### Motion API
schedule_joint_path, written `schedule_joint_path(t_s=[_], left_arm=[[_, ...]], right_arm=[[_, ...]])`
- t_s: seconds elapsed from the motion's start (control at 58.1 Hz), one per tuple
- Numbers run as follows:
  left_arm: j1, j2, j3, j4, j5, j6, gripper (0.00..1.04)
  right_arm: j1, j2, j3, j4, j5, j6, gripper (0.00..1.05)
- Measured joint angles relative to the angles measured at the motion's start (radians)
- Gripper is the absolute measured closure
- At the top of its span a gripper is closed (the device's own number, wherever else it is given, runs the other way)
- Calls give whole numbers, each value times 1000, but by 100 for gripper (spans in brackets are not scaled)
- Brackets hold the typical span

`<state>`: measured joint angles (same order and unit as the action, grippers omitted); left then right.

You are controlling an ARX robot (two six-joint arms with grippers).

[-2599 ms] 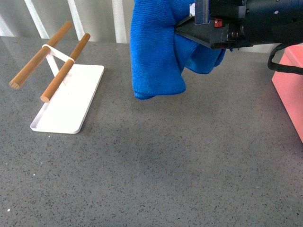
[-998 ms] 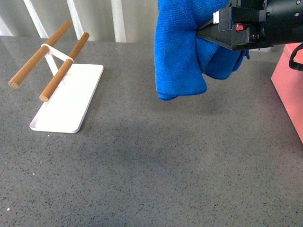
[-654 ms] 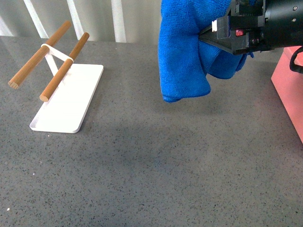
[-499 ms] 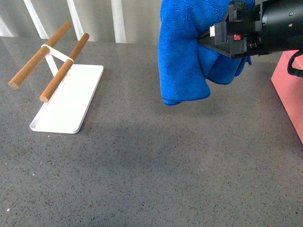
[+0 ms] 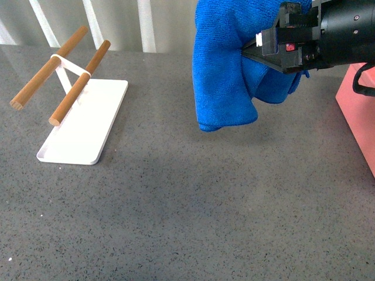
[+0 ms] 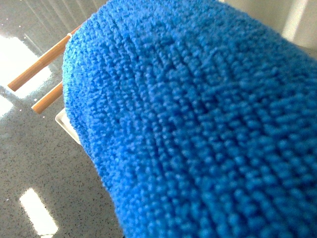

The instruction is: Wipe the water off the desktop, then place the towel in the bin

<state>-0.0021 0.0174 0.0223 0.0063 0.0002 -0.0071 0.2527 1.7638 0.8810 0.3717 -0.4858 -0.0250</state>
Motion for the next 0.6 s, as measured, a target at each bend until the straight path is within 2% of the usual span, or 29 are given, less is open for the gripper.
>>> schedule_joint_path(t_s=[0.258, 0.482, 0.602], left_arm=[[0, -13, 0, -5, 0, 0, 101], [0, -13, 0, -6, 0, 0, 68], [0, -13, 0, -6, 0, 0, 41]], right_arm=[[-10, 6, 2, -16, 5, -2, 101], [-31, 57, 61, -168, 76, -56, 101], [-55, 166, 121, -394, 215, -180, 101]])
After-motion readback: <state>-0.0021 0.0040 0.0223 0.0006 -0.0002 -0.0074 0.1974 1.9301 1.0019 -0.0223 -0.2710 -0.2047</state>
